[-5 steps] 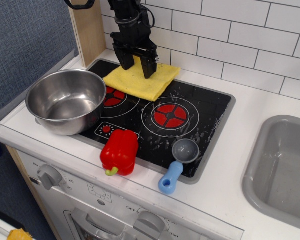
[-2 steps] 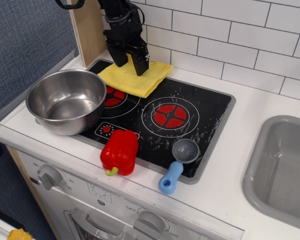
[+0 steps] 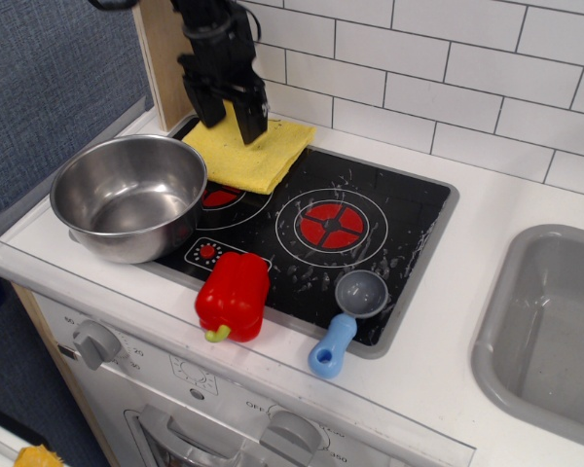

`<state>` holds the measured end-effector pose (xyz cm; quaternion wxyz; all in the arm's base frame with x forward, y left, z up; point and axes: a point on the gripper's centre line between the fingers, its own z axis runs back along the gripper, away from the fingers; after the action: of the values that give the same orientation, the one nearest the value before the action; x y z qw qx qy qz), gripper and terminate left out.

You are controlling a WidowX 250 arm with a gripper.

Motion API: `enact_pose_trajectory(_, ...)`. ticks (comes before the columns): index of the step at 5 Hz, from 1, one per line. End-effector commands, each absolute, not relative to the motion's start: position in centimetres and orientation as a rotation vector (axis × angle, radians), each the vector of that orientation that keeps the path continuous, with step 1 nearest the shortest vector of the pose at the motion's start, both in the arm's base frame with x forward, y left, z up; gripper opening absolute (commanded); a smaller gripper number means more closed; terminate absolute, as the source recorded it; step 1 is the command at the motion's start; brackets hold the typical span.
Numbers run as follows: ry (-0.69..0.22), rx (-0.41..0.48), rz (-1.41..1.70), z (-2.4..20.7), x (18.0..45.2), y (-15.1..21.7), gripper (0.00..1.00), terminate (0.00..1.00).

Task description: Move the yellow cloth to the back left side of the stove.

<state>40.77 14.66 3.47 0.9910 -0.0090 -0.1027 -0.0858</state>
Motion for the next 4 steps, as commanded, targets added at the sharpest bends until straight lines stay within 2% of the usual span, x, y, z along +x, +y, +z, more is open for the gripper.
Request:
enact_pose_trajectory(1,-0.309,0.035,-0.172,11.0,41.12,14.61,1.0,0.0)
enact_pose_trajectory(2,-0.264,0.042,-0.179,11.18,41.04,14.06,1.0,0.0)
enact_pose_trajectory(4,-0.264,0.042,-0.179,11.18,41.04,14.06,1.0,0.0)
